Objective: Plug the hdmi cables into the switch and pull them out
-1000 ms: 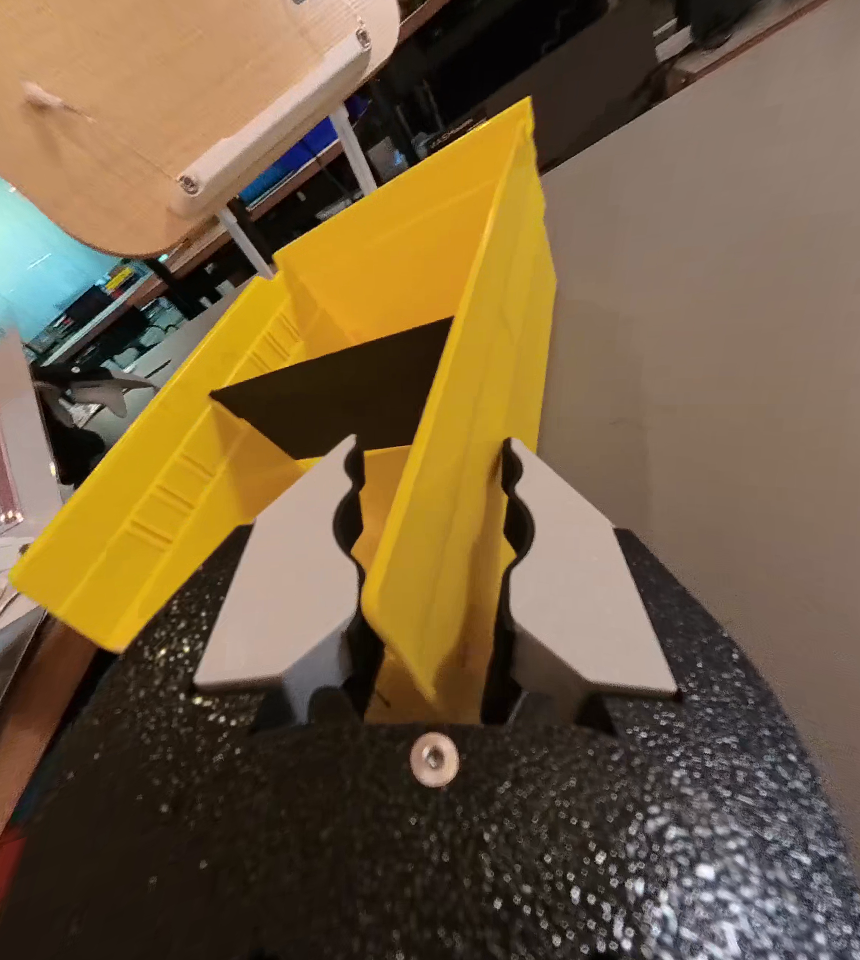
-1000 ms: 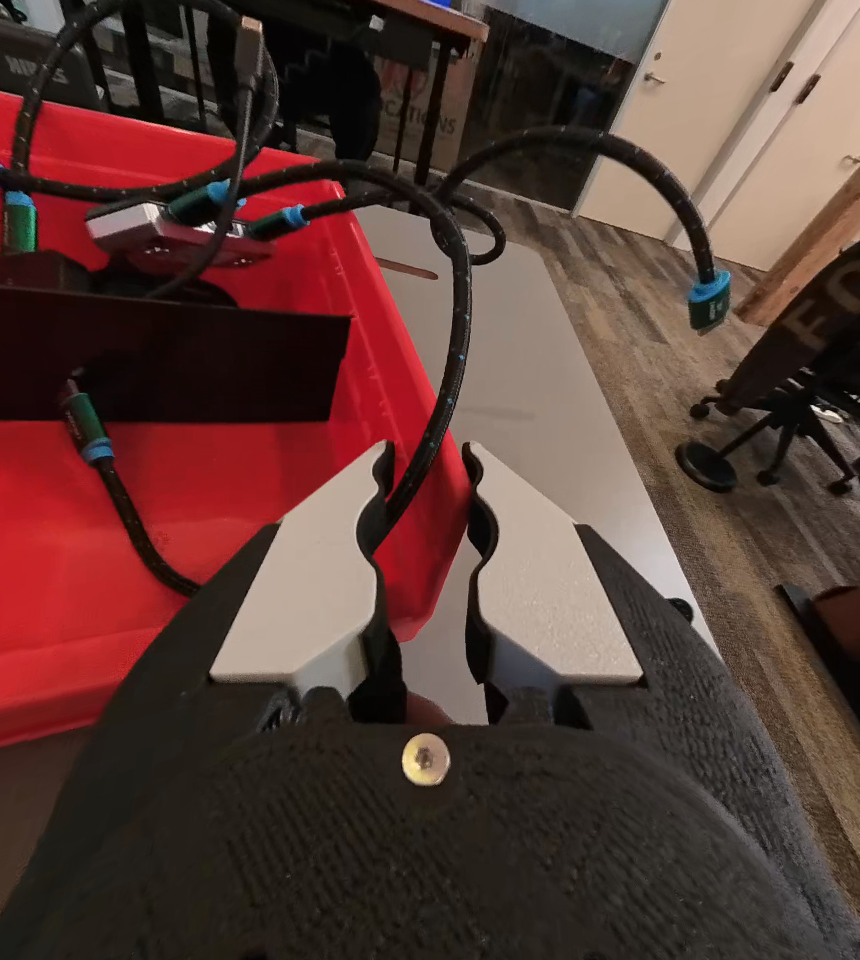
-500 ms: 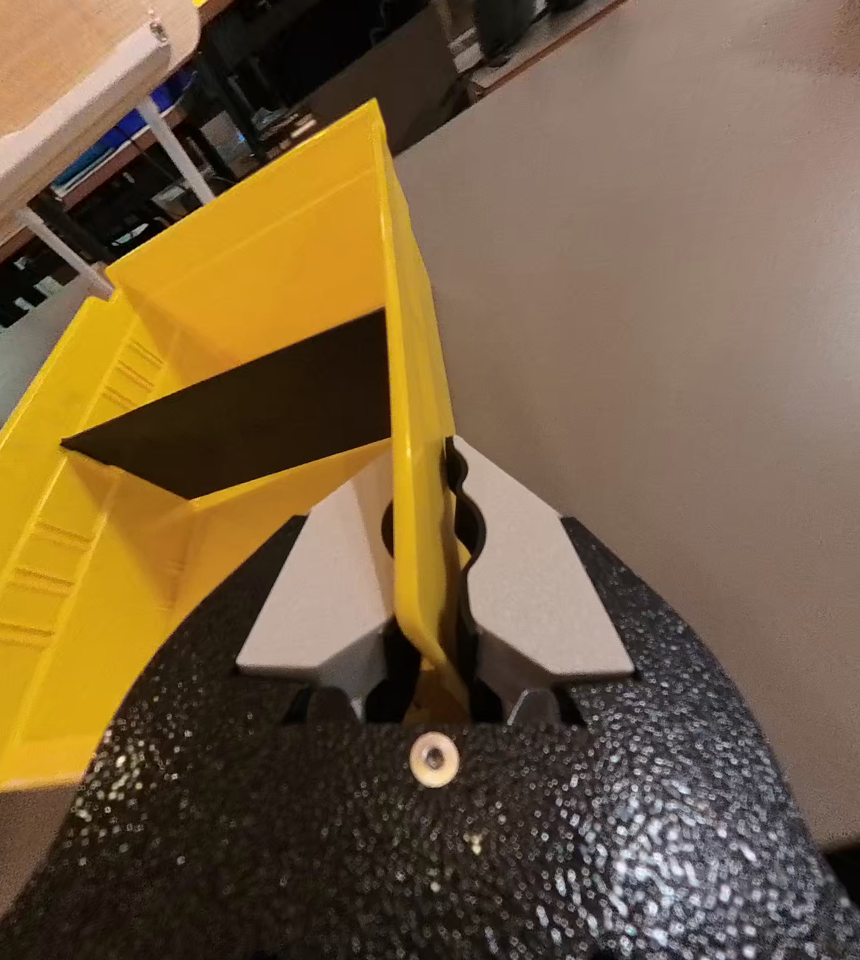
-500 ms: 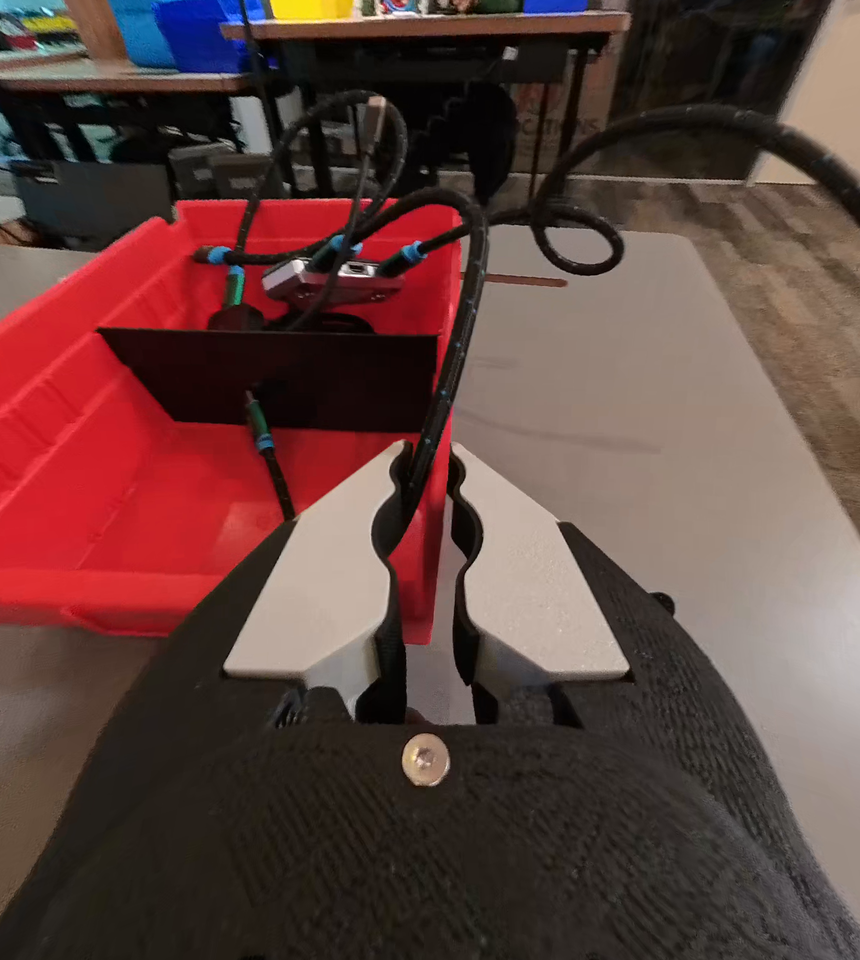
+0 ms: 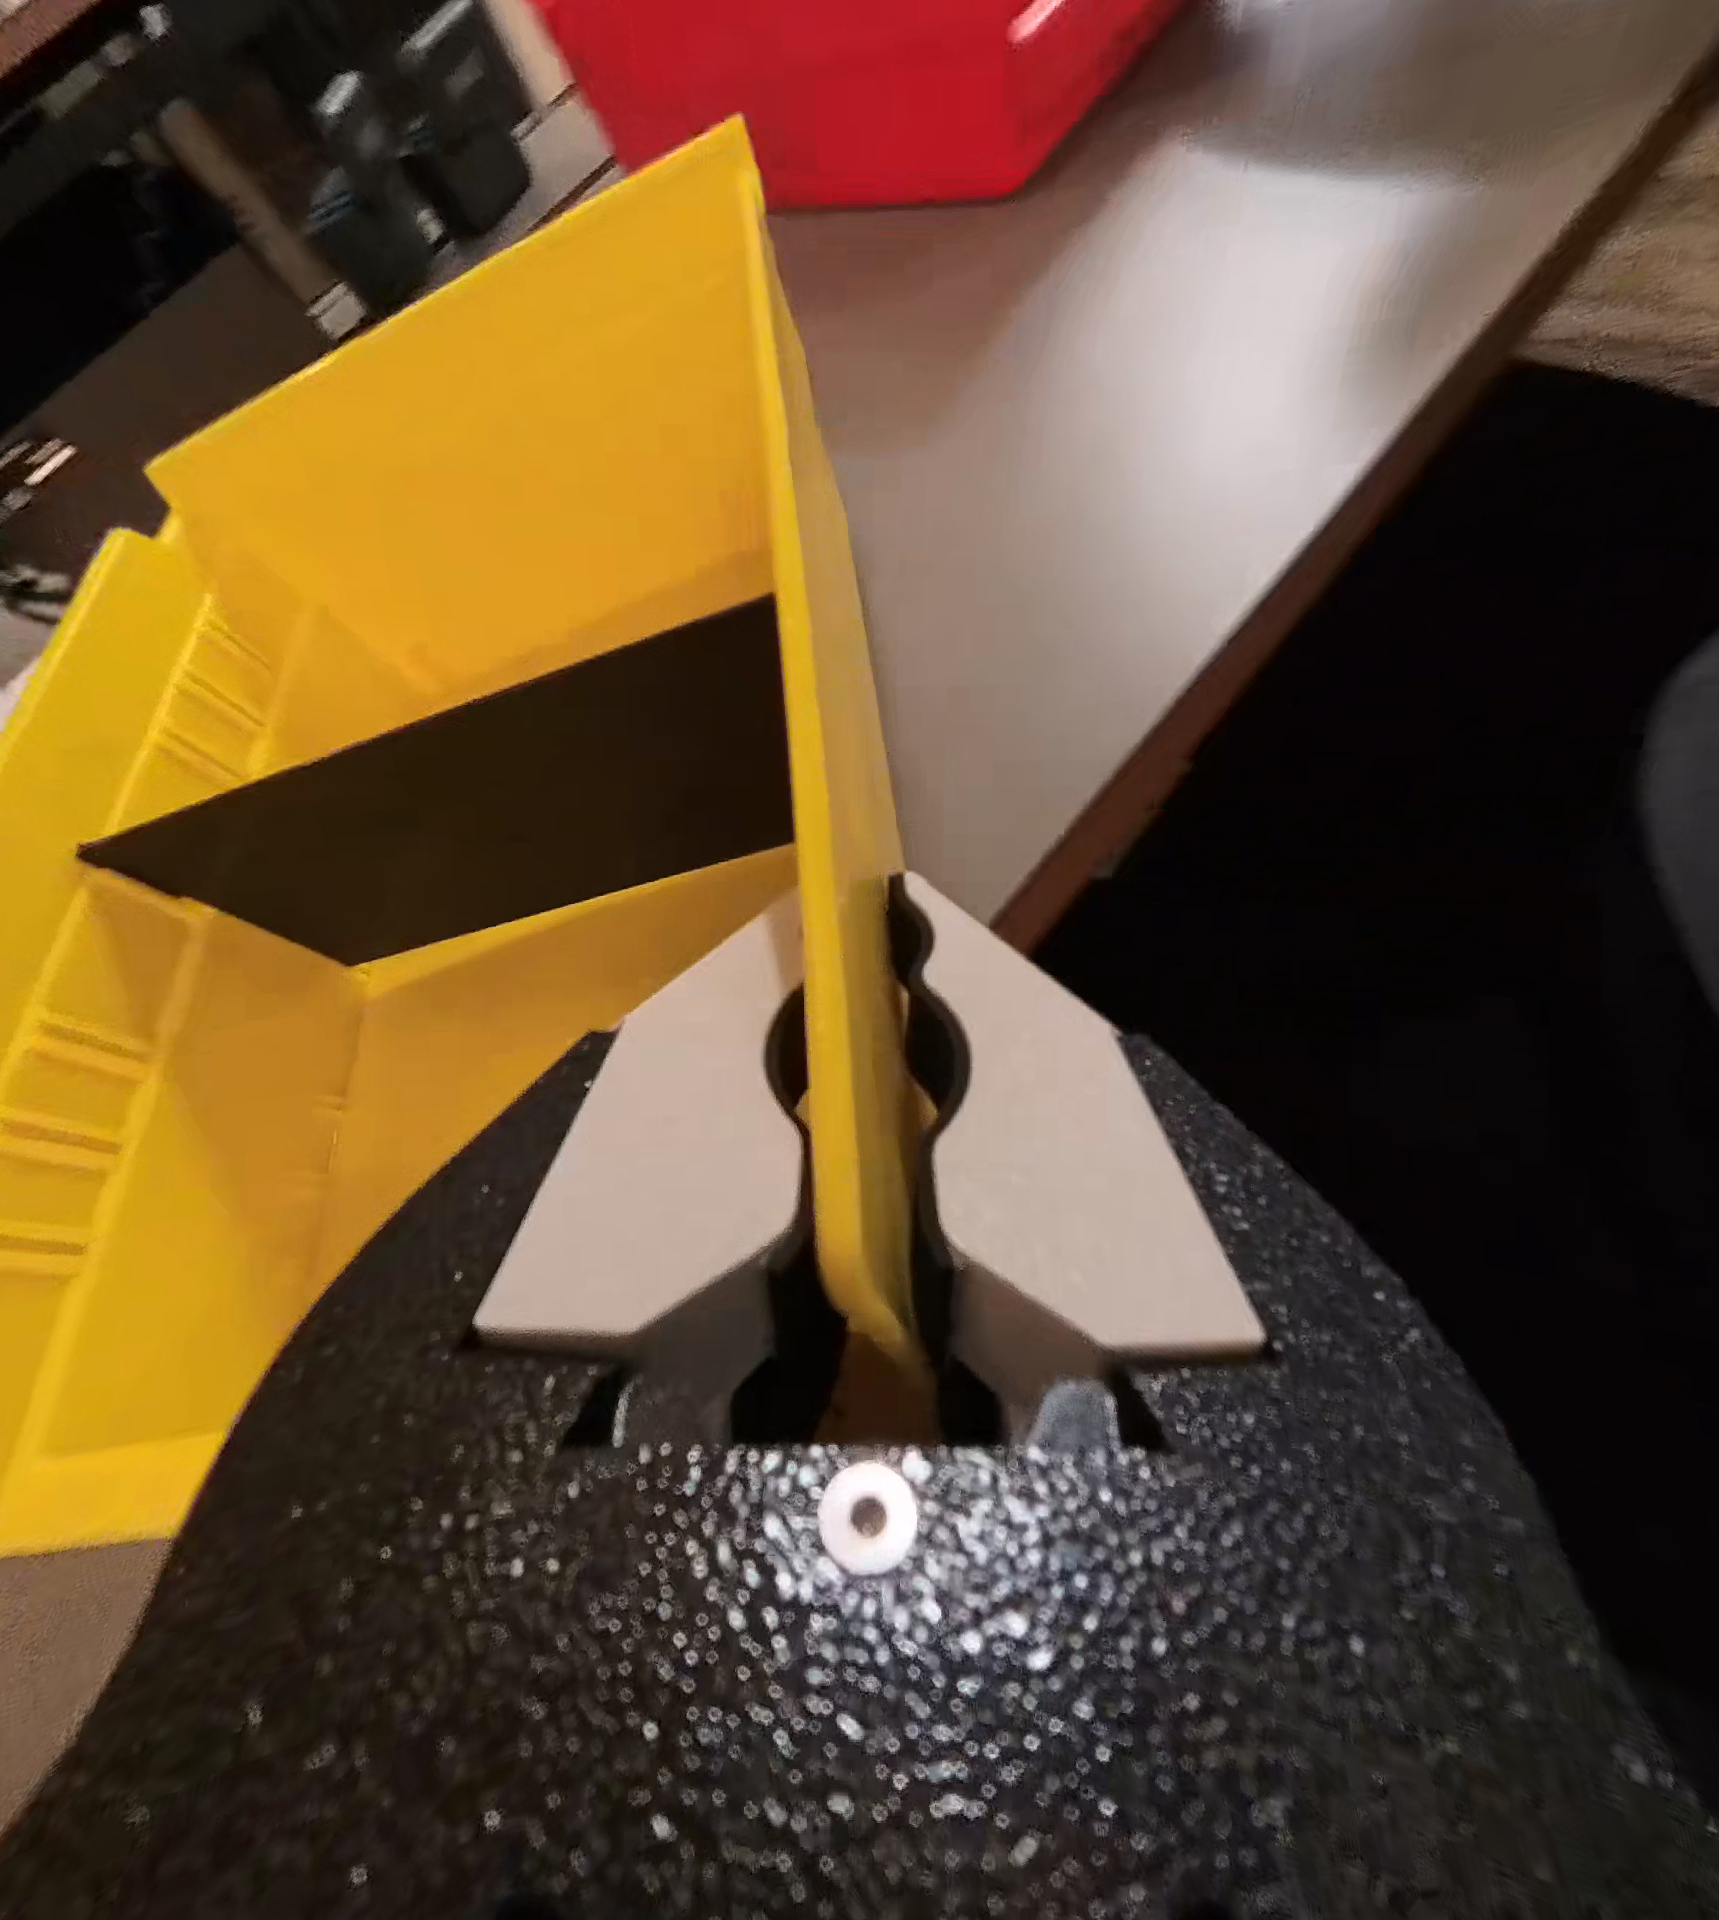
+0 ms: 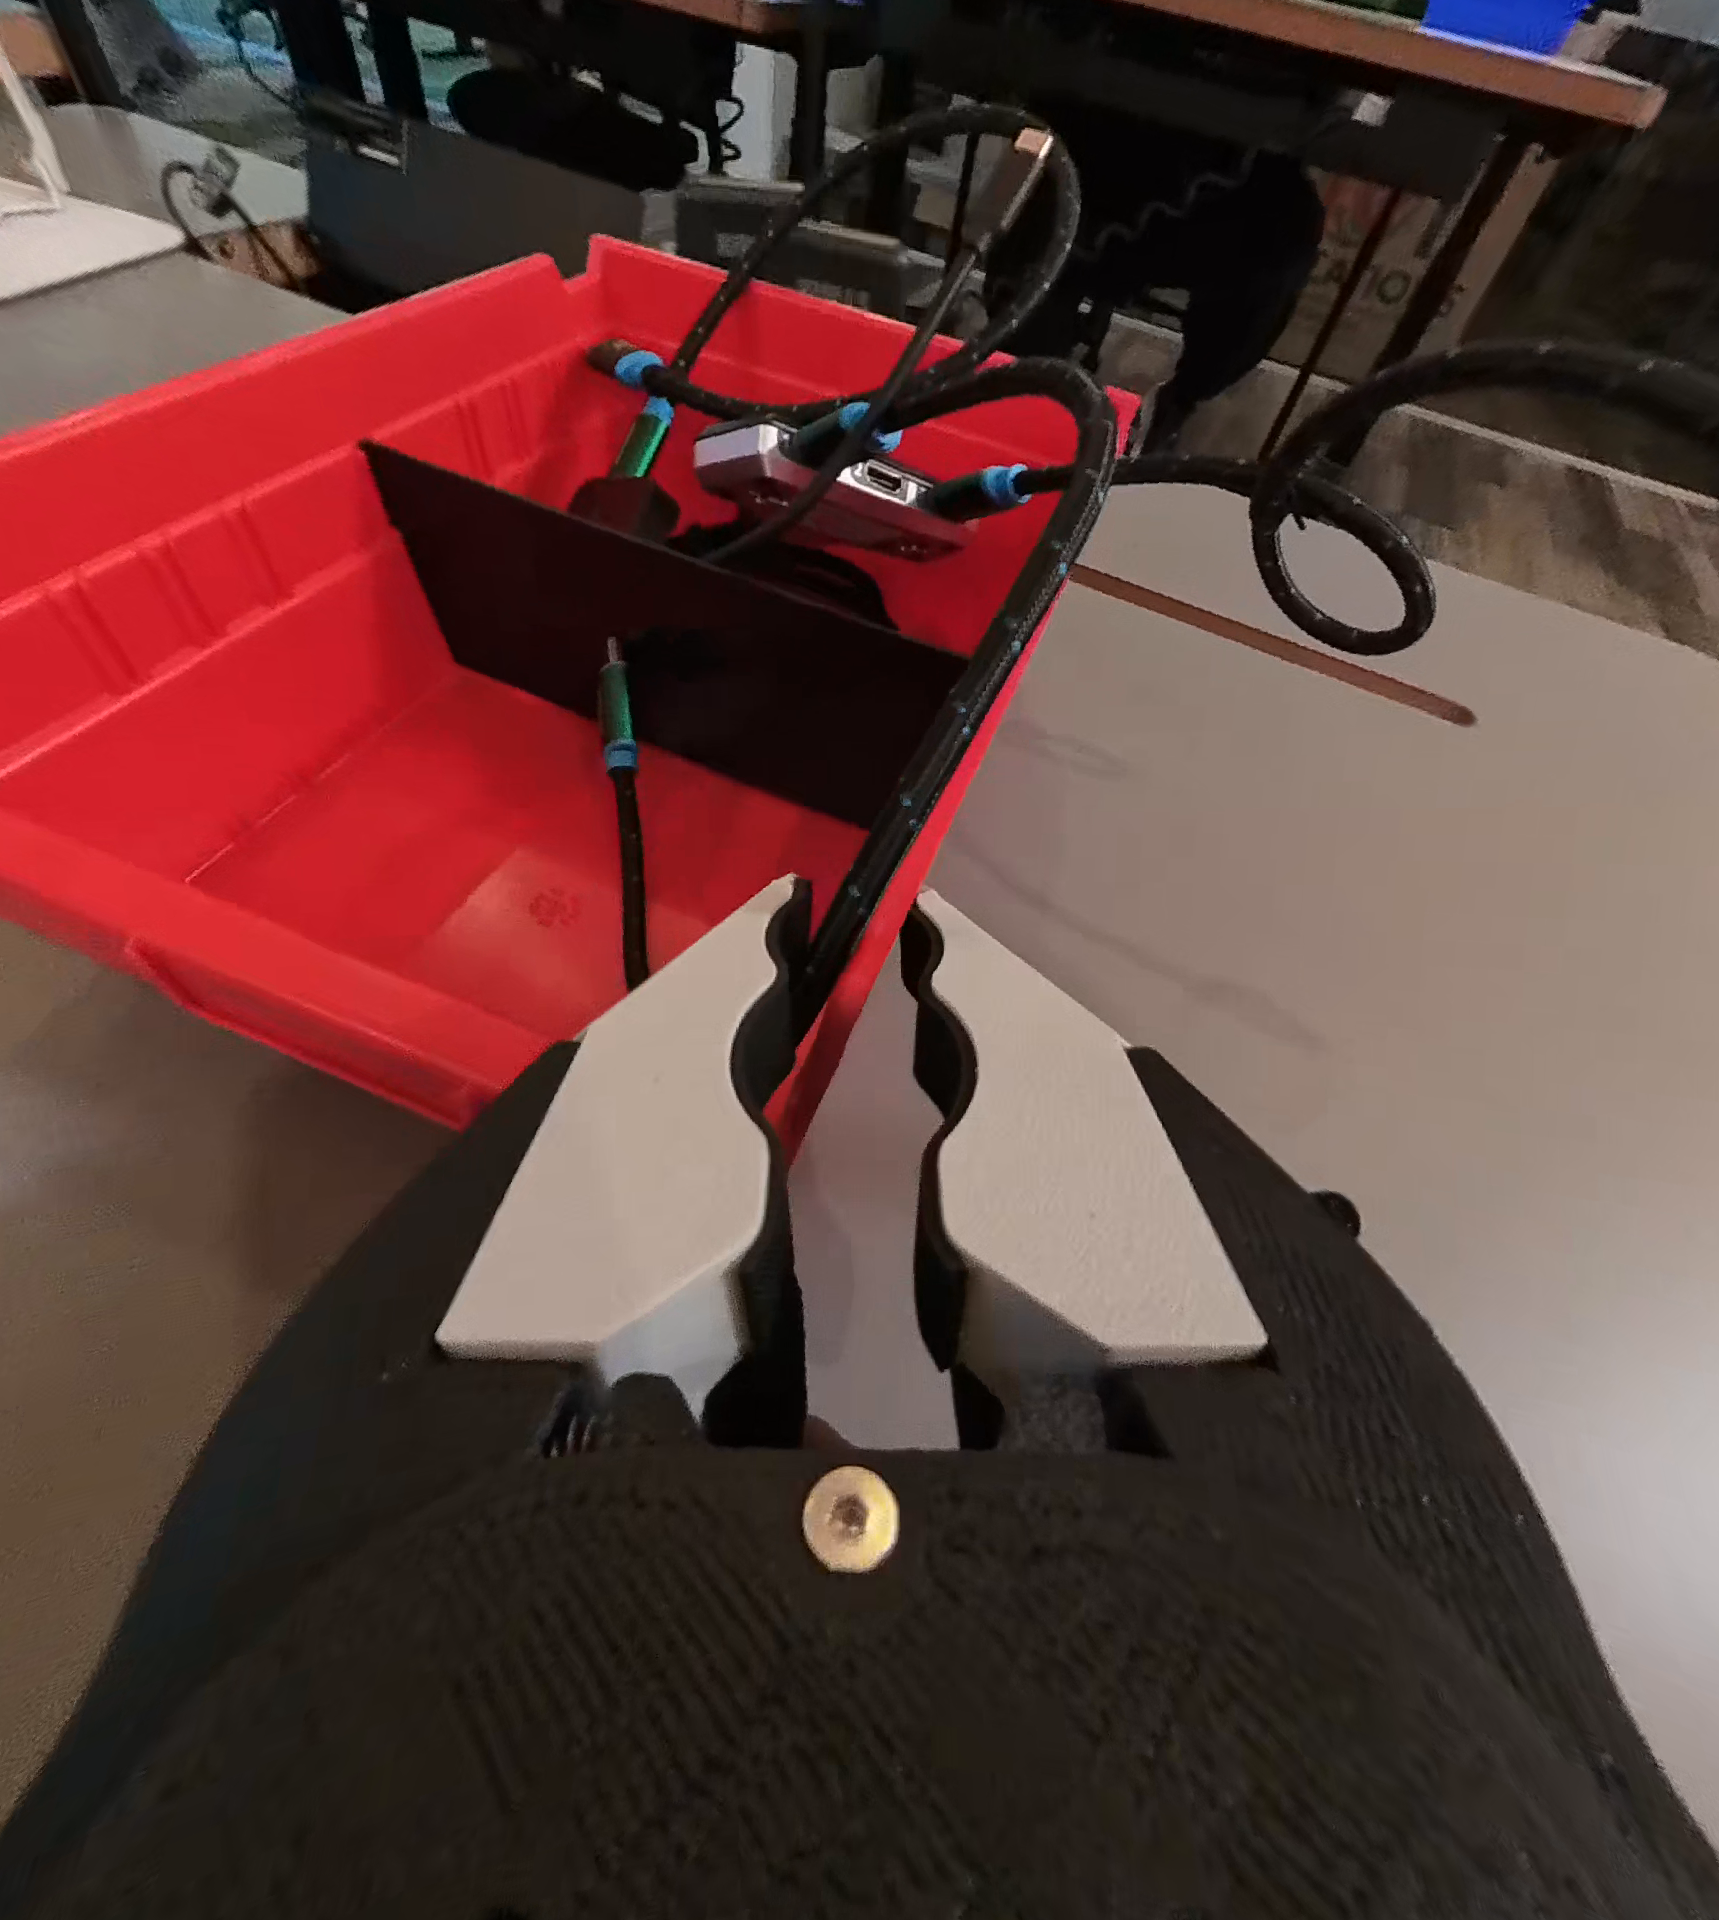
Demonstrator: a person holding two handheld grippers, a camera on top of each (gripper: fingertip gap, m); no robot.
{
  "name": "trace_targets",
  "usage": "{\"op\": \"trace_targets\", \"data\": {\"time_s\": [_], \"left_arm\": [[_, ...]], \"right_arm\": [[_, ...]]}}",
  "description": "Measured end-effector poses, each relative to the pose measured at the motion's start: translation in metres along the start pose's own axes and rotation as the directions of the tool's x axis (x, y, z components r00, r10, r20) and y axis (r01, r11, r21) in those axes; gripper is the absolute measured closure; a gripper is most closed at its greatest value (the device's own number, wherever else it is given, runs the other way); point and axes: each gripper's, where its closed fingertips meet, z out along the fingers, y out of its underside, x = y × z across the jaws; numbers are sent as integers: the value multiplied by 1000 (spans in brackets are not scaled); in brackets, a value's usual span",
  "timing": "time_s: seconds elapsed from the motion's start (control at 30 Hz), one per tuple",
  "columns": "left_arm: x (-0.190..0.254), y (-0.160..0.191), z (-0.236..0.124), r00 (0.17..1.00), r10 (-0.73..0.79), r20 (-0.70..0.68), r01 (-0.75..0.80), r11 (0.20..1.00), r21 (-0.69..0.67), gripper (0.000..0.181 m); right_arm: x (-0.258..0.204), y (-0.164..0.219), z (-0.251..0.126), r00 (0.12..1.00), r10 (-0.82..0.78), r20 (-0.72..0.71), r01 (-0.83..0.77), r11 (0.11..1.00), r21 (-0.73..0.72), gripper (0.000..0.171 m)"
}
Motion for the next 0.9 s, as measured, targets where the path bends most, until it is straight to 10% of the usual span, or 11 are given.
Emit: {"op": "trace_targets", "data": {"time_s": [0.57, 0.73, 0.9], "left_arm": [[83, -70, -59, 918, 15, -396, 37, 992, 122, 174], [99, -94, -41, 887, 124, -444, -45, 982, 185, 174], [122, -118, -6, 819, 175, -546, -48, 970, 240, 174]], "right_arm": [[-109, -28, 40, 972, -159, 171, 157, 987, 27, 131], [-97, -48, -8, 938, -53, 343, 32, 997, 69, 105], [-36, -63, -85, 980, -6, 198, -12, 996, 90, 105]]}}
